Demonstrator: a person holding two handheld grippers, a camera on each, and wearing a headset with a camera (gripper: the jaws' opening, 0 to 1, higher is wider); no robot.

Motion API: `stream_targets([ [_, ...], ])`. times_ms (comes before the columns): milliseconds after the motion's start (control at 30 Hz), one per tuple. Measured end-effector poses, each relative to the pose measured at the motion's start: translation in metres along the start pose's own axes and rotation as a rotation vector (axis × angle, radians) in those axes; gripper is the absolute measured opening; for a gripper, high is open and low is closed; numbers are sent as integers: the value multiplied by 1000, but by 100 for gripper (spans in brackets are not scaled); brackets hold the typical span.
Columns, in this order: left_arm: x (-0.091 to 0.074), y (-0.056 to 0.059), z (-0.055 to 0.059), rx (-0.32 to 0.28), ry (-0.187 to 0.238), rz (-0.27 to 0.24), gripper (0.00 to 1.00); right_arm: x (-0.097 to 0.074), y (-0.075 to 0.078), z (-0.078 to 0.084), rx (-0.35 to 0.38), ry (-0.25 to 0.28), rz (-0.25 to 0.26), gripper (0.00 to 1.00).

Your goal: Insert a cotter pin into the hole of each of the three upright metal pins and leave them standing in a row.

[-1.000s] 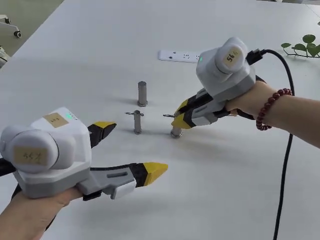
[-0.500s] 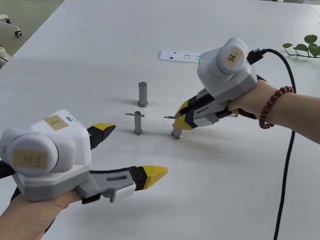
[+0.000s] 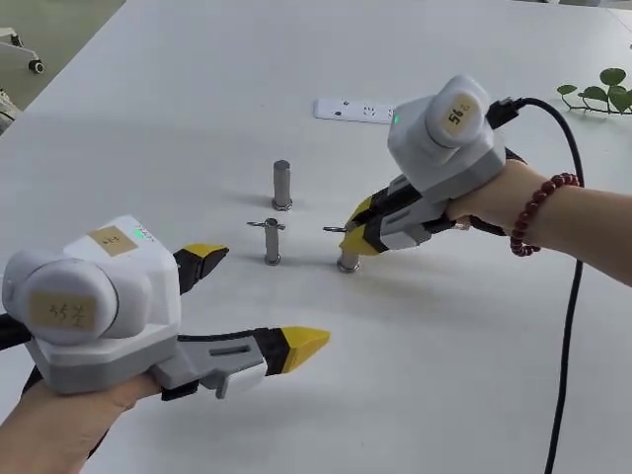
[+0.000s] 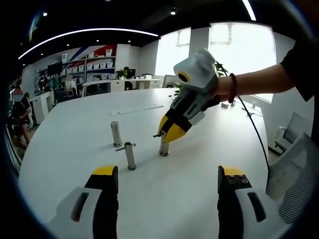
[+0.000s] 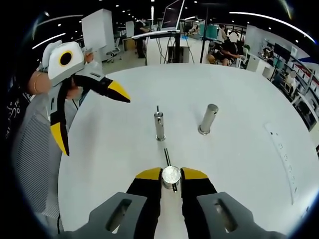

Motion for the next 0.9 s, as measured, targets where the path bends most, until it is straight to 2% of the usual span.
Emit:
stream_targets([
  [167,0,0,-2,3,8,-2,82,-2,4,-3,25,23,19,16],
  [367,0,0,-3,8,6,-3,82,-6,4,-10,55,64,6,22],
  [500,0,-1,-2,8,2,-4,83,-6,3,-20,120,125,8,24],
  [567,0,-2,-2,8,2,-6,83,-6,6,-28,159,178,23,24],
  [700,-1,-2,-3,6,5,-7,83,-3,19,-43,207,243,92,25],
  [900,-1,-4,-1,2,5,-14,83,6,37,-58,217,299,185,27],
])
Point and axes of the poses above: the centre of the closed fingertips' face, and the gripper's own axes: x roughly forward along the fingers, y roughly to its right, z roughly out of its underside, the point moved 3 cm from there along -x, roughly backward along the fingers, and after that the axes turned 5 degrees about -x, right-handed, at the moved point
